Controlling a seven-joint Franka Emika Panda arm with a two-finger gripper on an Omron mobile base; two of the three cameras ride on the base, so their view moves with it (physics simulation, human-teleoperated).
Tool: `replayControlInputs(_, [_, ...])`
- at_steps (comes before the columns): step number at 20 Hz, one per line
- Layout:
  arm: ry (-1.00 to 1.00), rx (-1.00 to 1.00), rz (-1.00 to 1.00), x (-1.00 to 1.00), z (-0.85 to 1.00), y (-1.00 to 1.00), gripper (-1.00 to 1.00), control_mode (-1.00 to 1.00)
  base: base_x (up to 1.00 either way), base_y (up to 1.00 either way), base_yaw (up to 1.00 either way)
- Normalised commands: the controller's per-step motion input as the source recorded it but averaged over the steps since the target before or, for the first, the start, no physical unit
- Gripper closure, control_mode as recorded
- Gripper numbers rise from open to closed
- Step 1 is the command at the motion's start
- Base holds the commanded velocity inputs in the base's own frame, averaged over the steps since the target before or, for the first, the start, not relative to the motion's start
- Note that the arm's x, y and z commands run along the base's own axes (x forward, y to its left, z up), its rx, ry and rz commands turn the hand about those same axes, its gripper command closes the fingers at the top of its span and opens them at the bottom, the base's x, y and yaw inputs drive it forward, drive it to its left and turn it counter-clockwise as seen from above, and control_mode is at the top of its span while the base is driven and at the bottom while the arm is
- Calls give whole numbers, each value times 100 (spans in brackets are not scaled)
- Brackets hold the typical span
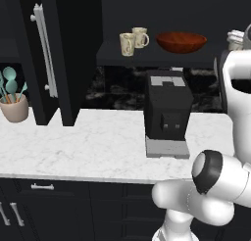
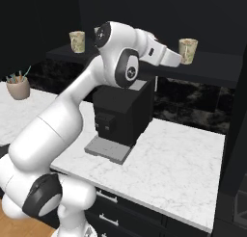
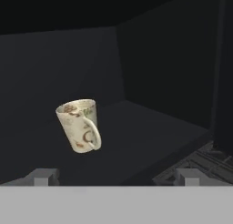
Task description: Gather all objects into one cabinet and sort the glasses and bowls to opposite sides.
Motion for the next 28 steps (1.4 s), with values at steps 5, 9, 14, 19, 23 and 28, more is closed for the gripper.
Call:
replayControlInputs(5, [5,0,13,7,-16,0,-100,-100,0,0,0])
replayControlInputs(9, [1,0,9,3,-1,0,-100,-100,0,0,0])
replayControlInputs(14, [0,0,0,0,0,0,-100,-100,0,0,0])
replayControlInputs(19, [0,0,0,0,0,0,-100,-100,0,0,0])
replayControlInputs(23, [0,0,0,0,0,0,-100,-100,0,0,0])
replayControlInputs(28, [0,0,4,11,0,0,-100,-100,0,0,0])
